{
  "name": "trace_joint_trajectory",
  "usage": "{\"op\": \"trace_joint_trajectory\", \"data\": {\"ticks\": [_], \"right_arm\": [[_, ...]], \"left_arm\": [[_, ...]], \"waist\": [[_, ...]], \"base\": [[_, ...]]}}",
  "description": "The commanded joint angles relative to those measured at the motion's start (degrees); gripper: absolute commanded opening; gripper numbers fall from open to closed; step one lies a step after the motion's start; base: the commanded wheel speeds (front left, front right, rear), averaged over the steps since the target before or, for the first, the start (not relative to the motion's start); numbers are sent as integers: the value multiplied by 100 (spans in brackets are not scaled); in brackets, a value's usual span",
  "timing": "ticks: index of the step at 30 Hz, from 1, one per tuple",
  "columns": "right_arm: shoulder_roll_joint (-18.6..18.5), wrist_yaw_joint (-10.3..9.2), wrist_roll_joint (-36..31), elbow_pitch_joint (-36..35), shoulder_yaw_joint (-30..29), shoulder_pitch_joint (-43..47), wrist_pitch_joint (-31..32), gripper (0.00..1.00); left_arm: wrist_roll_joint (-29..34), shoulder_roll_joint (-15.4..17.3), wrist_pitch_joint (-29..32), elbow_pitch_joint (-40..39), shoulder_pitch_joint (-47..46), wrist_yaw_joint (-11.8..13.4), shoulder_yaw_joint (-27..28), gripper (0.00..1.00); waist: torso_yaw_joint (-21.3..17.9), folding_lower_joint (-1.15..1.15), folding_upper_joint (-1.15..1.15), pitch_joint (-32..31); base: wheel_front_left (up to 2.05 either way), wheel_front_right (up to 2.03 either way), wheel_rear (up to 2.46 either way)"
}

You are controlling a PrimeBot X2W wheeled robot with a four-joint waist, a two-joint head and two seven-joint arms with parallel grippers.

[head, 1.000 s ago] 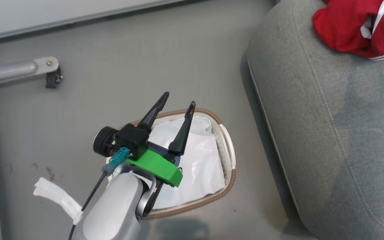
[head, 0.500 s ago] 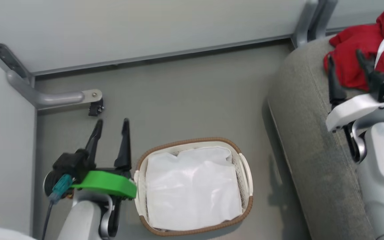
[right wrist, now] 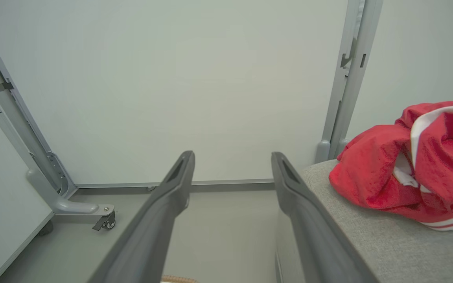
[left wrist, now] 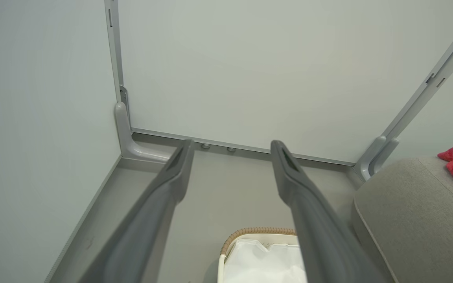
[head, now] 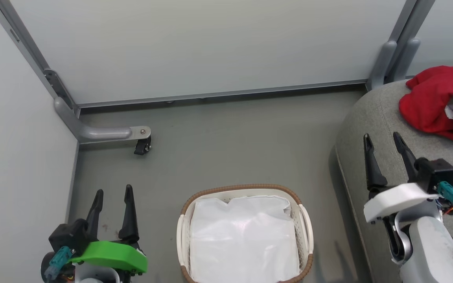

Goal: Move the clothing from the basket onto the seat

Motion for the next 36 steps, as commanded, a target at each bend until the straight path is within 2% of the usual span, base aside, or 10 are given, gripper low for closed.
{"op": "trace_joint_trajectory", "data": {"ticks": [1, 15, 36], "right_arm": [[-3, -8, 59, -76, -14, 203, -12, 100], [-2, -8, 404, -266, 329, 956, -12, 100], [-2, -8, 490, -180, 472, 898, -12, 100]], "left_arm": [[-40, -4, -2, -4, 97, -25, -37, 100], [-248, -1, -2, 56, 274, 44, -327, 100], [-354, -1, -2, 190, 234, 46, -375, 100]], "waist": [[78, 1, 0, -108], [121, 1, 0, -277], [128, 1, 0, -283]], "base": [[0, 0, 0], [0, 0, 0], [0, 0, 0]]}}
